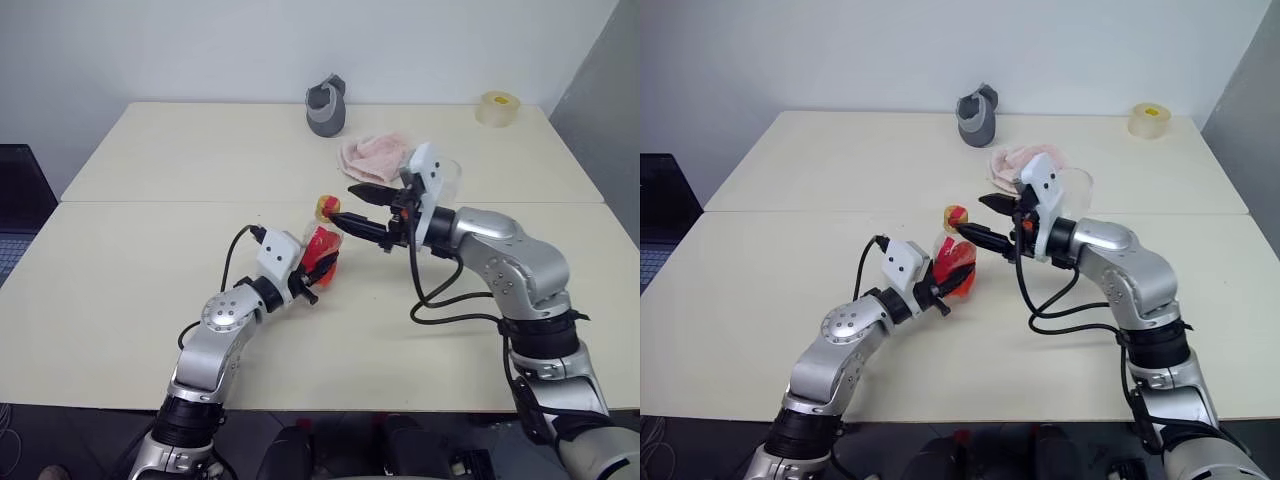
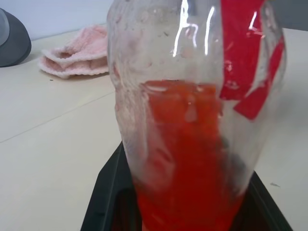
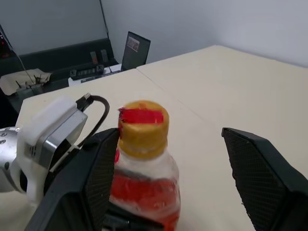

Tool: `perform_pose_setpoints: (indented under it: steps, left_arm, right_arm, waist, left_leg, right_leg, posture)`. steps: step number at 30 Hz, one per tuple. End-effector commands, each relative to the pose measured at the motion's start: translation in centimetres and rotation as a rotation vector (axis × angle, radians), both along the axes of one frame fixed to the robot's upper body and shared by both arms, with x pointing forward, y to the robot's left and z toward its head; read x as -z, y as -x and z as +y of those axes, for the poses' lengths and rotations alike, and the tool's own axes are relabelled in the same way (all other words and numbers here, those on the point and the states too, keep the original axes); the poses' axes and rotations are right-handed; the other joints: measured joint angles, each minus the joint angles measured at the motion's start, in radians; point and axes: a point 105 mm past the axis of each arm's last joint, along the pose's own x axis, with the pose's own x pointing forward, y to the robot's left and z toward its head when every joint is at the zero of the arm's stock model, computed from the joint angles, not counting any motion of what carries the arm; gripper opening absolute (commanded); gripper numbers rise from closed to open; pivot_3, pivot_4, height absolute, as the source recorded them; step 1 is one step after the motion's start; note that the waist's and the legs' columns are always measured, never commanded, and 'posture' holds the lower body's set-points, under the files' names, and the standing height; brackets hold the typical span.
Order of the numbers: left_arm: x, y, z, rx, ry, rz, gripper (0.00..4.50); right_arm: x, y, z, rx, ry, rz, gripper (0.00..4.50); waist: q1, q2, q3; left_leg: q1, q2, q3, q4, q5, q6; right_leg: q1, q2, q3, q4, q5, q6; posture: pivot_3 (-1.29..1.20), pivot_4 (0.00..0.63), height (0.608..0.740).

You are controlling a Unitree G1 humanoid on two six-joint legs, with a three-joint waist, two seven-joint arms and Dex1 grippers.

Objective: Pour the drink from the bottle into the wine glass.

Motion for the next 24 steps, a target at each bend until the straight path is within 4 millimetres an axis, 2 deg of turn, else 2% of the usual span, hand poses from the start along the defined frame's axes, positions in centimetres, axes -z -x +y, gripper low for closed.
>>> perform_pose_setpoints:
  steps: [1,6,11,18,24]
  left_arm:
    - [-2.4,0.5,-0.3,0.024,0.025,-0.102,1.26]
    - [-2.6,0.3,-0.4,0.025,0.028,-0.107,1.26]
    - [-2.6,0.3,-0.3,0.029,0.024,-0.108,1.26]
    - [-2.7,0.2,-0.5,0.031,0.024,-0.107,1.26]
    - [-2.8,0.1,-0.6,0.033,0.025,-0.106,1.26]
  right_arm:
    - [-1.4,0.9,-0.3,-0.021,-0.055,-0.014,3.64]
    - [-2.4,2.4,1.5,-0.114,-0.124,0.015,3.64]
    - [-3.1,2.8,3.0,-0.144,-0.155,0.01,3.64]
    - [-3.4,1.9,4.4,-0.128,-0.179,0.001,3.64]
    - [-2.5,1.0,5.0,-0.088,-0.148,-0.032,3.64]
  waist:
    - [-0.001,0.0,0.0]
    - [-0.004,0.0,0.0]
    - [-0.001,0.0,0.0]
    - [-0.001,0.0,0.0]
    - [-0.001,0.0,0.0]
  left_leg:
    - [0.0,0.0,0.0,0.0,-0.001,0.001]
    - [0.0,0.0,0.001,-0.001,-0.001,0.001]
    - [0.0,0.0,0.001,0.0,-0.001,0.001]
    - [0.0,0.0,0.0,0.0,0.0,0.001]
    - [0.0,0.0,0.001,0.0,0.001,-0.001]
  right_leg:
    - [0.0,0.0,0.0,0.0,0.0,0.0]
    - [0.0,0.001,0.001,0.0,0.0,0.0]
    - [0.0,0.001,0.001,0.0,0.0,0.0]
    - [0.0,0.001,0.0,0.0,0.0,0.001]
    - [0.0,0.001,0.001,0.0,0.0,0.001]
  posture:
    - [0.0,0.15,0.74]
    - [0.0,0.15,0.74]
    - [0.0,0.15,0.74]
    - [0.0,0.15,0.74]
    - [0.0,0.15,0.74]
